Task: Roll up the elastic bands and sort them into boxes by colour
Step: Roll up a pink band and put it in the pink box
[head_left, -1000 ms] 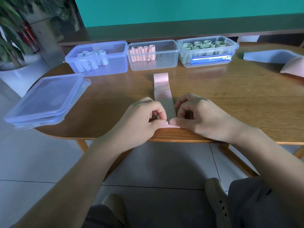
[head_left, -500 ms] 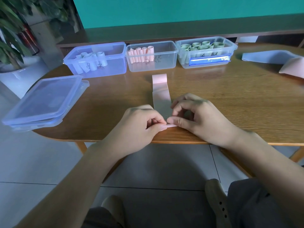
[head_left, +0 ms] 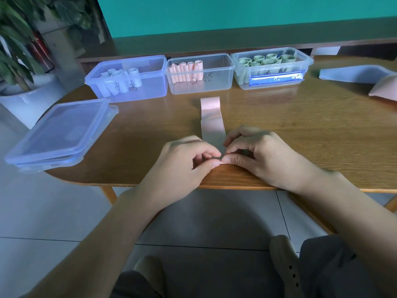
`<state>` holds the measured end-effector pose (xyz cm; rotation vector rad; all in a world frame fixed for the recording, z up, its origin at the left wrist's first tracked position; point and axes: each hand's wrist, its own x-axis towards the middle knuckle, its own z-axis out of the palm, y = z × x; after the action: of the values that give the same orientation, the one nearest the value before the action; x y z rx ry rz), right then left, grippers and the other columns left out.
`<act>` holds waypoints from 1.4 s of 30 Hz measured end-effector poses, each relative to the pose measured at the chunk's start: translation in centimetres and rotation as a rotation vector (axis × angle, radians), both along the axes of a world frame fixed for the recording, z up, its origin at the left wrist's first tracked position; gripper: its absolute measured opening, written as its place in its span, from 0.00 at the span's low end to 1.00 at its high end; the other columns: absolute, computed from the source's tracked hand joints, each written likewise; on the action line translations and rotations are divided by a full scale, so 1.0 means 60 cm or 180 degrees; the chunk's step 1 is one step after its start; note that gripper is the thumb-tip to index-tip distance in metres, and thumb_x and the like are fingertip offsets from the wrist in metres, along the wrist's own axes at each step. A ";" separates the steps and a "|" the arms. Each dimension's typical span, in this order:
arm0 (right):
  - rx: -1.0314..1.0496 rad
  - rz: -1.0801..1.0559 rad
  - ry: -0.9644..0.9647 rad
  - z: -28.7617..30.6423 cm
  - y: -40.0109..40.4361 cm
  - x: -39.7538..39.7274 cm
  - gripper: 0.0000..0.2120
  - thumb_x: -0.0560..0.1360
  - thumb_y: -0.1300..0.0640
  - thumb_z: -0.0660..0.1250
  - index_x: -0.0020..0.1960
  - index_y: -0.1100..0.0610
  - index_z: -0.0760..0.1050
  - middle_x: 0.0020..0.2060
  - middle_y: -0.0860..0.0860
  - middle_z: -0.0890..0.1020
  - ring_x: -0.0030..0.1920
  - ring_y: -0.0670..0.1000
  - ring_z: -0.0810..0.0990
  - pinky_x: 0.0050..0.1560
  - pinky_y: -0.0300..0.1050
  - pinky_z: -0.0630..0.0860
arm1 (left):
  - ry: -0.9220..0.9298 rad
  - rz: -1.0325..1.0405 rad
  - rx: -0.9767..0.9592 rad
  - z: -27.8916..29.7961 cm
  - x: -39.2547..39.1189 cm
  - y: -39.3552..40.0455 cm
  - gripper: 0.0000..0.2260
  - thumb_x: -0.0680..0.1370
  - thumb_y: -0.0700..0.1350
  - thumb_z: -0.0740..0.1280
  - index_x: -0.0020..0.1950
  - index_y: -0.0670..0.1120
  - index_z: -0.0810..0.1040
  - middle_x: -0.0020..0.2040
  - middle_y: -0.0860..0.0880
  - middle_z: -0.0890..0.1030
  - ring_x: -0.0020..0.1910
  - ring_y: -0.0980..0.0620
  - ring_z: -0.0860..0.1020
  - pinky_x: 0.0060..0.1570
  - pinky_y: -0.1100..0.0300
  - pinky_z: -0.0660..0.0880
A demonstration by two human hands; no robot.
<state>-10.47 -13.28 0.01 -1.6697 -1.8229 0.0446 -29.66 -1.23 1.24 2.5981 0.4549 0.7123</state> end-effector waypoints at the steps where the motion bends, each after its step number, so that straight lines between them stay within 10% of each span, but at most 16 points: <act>1: 0.0012 0.0001 -0.0031 -0.001 0.001 0.001 0.08 0.78 0.50 0.71 0.48 0.55 0.84 0.52 0.49 0.80 0.51 0.42 0.79 0.55 0.34 0.73 | 0.0041 0.0012 0.0019 0.000 0.000 -0.001 0.03 0.76 0.48 0.74 0.48 0.53 0.86 0.43 0.60 0.78 0.42 0.60 0.76 0.41 0.74 0.69; 6: 0.0126 -0.0174 -0.0066 -0.004 0.003 0.001 0.06 0.76 0.53 0.73 0.47 0.55 0.84 0.53 0.49 0.79 0.47 0.31 0.74 0.51 0.25 0.66 | 0.0090 0.0056 0.0063 0.001 0.004 -0.001 0.02 0.76 0.49 0.73 0.46 0.53 0.85 0.41 0.61 0.76 0.41 0.63 0.75 0.40 0.76 0.67; 16: -0.0031 -0.0053 0.0020 -0.001 -0.004 0.003 0.08 0.76 0.49 0.72 0.51 0.52 0.84 0.53 0.46 0.79 0.49 0.44 0.79 0.51 0.35 0.73 | 0.0165 0.0160 0.0142 -0.006 0.011 0.002 0.05 0.78 0.50 0.70 0.49 0.54 0.85 0.46 0.59 0.78 0.44 0.62 0.75 0.44 0.75 0.69; 42: 0.0079 -0.0253 -0.0107 -0.005 0.012 0.004 0.04 0.77 0.54 0.72 0.51 0.52 0.84 0.51 0.45 0.79 0.44 0.37 0.75 0.49 0.31 0.70 | -0.0035 0.0270 0.0152 -0.012 0.019 0.010 0.08 0.79 0.49 0.70 0.56 0.51 0.85 0.52 0.58 0.77 0.47 0.62 0.73 0.48 0.77 0.68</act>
<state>-10.22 -12.54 -0.30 -1.7334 -1.7727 -0.0405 -28.52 -0.64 0.54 2.6311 0.5540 0.7740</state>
